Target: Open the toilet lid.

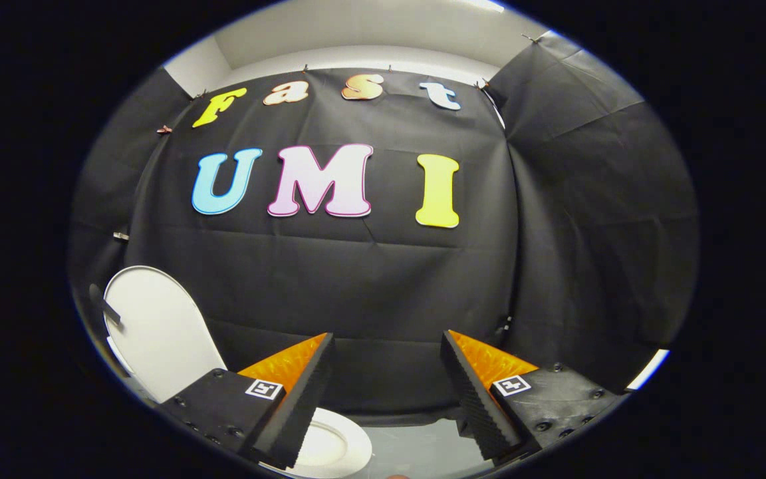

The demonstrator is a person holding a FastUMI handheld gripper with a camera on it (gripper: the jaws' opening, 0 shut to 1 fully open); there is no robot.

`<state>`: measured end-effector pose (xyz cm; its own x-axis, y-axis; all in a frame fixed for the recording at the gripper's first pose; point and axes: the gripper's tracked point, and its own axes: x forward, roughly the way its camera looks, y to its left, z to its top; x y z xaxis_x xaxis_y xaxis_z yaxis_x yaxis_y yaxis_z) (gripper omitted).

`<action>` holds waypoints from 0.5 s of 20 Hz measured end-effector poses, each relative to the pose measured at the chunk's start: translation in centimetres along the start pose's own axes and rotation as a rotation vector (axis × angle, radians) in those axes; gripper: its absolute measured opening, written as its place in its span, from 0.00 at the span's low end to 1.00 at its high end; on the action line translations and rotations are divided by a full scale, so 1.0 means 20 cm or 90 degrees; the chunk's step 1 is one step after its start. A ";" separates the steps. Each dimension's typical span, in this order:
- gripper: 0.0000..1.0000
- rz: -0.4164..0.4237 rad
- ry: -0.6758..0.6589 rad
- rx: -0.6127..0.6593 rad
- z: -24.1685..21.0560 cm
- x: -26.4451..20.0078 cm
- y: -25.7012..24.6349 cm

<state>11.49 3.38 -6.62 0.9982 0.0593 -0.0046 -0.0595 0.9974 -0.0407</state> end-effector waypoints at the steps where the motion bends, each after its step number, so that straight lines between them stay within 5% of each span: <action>1: 0.99 -0.013 0.004 -0.017 -0.03 -0.01 -0.04; 10: 0.99 -0.031 0.018 0.038 -0.08 -0.02 -0.08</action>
<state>11.27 1.69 -8.19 0.9994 0.0105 -0.0320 -0.0100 0.9998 0.0173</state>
